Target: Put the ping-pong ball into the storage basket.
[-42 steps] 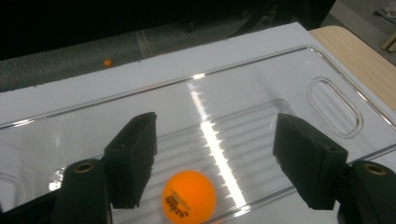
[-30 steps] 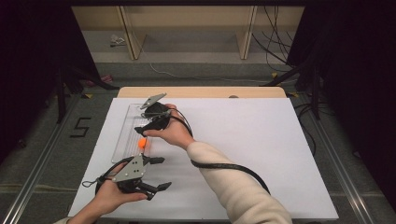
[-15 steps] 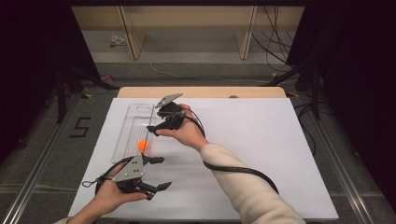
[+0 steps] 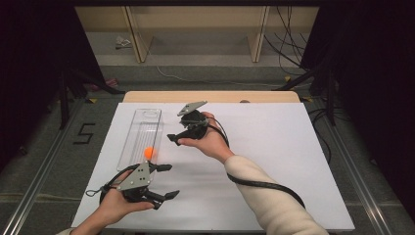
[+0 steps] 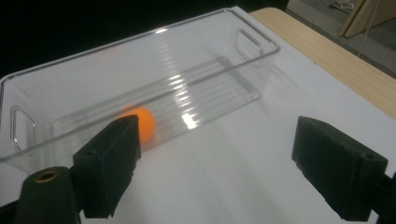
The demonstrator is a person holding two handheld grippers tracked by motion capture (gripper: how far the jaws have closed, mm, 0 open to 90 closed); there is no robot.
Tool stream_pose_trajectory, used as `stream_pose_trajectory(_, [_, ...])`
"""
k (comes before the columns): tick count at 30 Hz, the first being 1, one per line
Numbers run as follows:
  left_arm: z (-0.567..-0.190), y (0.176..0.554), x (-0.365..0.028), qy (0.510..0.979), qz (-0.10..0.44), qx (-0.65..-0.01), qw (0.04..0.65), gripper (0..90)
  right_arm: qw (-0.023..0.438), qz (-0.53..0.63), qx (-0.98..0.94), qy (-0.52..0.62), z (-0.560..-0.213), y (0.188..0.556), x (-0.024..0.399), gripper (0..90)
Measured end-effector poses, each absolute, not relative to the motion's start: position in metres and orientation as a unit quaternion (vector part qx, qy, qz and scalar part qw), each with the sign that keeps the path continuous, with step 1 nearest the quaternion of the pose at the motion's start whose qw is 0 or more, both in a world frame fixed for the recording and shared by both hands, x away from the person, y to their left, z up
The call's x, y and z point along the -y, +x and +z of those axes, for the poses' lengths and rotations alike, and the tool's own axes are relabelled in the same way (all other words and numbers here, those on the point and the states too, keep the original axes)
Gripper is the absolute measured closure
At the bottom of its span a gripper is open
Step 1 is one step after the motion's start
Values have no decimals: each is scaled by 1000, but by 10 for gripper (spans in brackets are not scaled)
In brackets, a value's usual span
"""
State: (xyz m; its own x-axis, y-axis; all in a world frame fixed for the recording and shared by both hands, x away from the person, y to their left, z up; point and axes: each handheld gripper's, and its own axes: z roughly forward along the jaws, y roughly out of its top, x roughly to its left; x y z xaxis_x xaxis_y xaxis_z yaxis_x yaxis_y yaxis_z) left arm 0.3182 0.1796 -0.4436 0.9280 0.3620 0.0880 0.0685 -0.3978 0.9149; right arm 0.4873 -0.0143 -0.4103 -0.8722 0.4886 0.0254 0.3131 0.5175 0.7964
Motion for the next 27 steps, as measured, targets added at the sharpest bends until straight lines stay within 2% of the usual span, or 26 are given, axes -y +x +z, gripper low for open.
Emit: stream_pose_trajectory(27, [-444, 319, -181, 822, 141, -137, 535, 195, 111, 427, -852, 283, -422, 466, 101, 164])
